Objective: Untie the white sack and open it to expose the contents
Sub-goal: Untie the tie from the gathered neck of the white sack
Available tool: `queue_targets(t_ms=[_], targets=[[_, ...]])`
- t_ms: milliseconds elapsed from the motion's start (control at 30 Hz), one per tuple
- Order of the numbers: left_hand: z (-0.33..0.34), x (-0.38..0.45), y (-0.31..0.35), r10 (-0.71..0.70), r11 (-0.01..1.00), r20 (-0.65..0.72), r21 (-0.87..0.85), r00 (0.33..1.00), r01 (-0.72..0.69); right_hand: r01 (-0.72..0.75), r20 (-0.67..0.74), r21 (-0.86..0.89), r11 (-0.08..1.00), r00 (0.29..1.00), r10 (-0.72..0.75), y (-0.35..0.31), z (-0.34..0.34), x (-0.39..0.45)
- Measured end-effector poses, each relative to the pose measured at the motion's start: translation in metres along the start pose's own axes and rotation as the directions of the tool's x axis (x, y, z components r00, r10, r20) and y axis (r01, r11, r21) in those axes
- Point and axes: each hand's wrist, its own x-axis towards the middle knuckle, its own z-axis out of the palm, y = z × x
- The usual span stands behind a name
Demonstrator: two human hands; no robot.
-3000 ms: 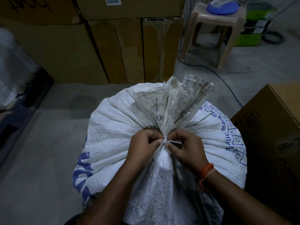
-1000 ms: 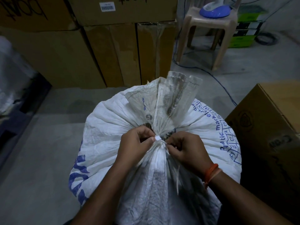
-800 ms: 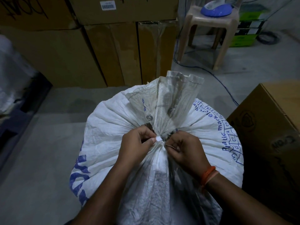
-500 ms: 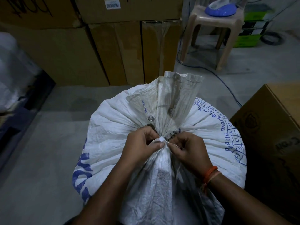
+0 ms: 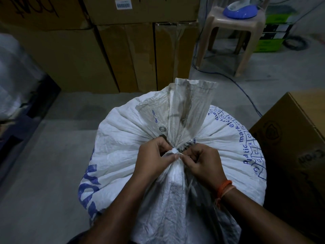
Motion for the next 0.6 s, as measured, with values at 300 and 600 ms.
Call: queue_targets(t_ms=[300, 600], targets=[[0.004, -0.004, 0.002, -0.057, 0.996, -0.048, -0.064, 0.997, 0.054, -0.017, -0.006, -0.010, 1.000, 1.000, 0.017, -0.002, 0.004, 0.001], [-0.003, -0.005, 0.006, 0.009, 1.000, -0.033, 0.012, 0.999, -0.009, 0.025, 0.051, -0.005, 1.000, 0.998, -0.024, -0.005, -0.009, 0.006]])
